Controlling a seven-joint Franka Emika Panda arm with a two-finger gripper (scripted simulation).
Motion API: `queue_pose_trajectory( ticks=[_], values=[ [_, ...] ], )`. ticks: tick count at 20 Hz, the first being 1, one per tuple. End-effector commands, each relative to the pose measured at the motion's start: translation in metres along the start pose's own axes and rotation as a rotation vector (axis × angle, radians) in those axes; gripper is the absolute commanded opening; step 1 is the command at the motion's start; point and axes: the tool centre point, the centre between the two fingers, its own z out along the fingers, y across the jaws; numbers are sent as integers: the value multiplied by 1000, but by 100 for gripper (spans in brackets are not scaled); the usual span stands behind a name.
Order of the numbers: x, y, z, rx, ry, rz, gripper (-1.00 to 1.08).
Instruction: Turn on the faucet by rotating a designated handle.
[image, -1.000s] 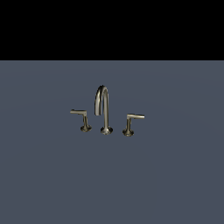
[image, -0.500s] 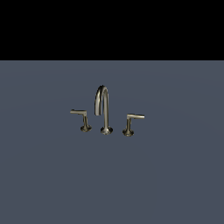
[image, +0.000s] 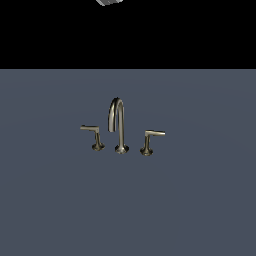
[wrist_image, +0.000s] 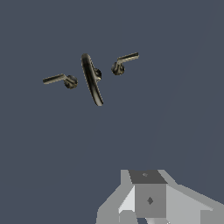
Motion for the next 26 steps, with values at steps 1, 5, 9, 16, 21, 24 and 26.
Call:
queue_pose_trajectory(
  ticks=[1,5,9,16,21,24,26],
  values=[
    [12,-7,15,4,1,68,-100],
    [31,-16,38,9,3,174,-100],
    [52,-24,61,14,5,280,-100],
    [90,-31,101,22,8,465,-100],
    [118,-32,130,27,11,596,-100],
    [135,-31,147,30,13,675,-100],
    [146,-29,158,32,14,728,-100]
  ],
)
